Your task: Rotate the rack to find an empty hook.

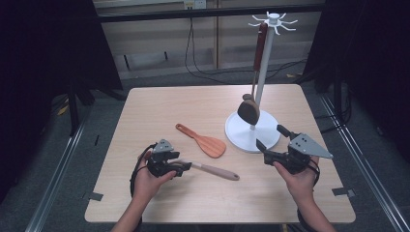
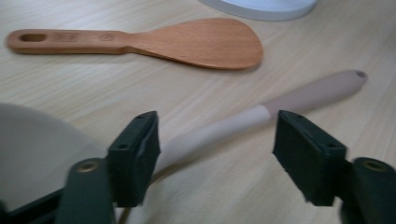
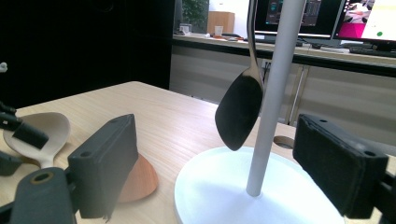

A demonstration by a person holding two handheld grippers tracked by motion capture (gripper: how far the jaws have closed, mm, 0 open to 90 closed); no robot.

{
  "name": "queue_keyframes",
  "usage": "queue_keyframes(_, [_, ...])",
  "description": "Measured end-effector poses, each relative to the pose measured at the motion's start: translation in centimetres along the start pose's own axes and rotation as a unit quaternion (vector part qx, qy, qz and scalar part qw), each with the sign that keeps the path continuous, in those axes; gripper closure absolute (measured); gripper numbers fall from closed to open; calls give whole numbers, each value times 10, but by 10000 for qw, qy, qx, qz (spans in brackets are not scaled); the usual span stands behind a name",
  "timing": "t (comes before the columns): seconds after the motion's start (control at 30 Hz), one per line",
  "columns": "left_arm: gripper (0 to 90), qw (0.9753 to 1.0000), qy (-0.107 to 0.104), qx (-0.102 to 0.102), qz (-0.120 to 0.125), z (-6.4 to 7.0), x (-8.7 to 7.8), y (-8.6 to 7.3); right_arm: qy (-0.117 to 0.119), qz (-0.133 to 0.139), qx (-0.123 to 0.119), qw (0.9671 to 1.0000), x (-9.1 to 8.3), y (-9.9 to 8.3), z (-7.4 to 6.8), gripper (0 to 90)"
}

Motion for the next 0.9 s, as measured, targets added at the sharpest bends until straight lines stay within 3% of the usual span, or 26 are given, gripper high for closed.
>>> queue_keyframes(0.17, [731, 9990, -279, 187, -287, 15, 5, -3, -25, 4, 55, 10000, -3, 0, 1, 138])
queue_keyframes(0.3, [871, 9973, -447, 272, -511, 25, 14, -8, -31, 31, 30, 10000, -4, 2, 2, 139])
queue_keyframes(0.47, [900, 9957, -500, 392, -670, 31, 24, -8, -64, 4, 19, 10000, -4, 1, 2, 139])
queue_keyframes(0.57, [900, 9955, -577, 411, -635, 36, 32, -7, -17, -21, -37, 10000, -3, -1, 1, 140])
queue_keyframes(0.63, [900, 9940, -648, 488, -735, 40, 37, -8, -32, -62, -102, 9999, -1, -3, 0, 139])
queue_keyframes(0.77, [900, 9942, -713, 520, -620, 47, 46, -3, 7, -138, -64, 9999, 0, -5, -2, 133])
queue_keyframes(0.9, [900, 9937, -640, 611, -685, 52, 51, 1, -15, -192, -32, 9998, 1, -8, -1, 126])
Point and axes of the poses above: each handheld gripper's, and its own axes: x roughly forward along the jaws, y roughly out of its top, z roughly to its right, the point moved 6 cm from there along x, roughly forward along the jaws, and after that the axes turned 3 degrees about -y, right-handed, at the moved point
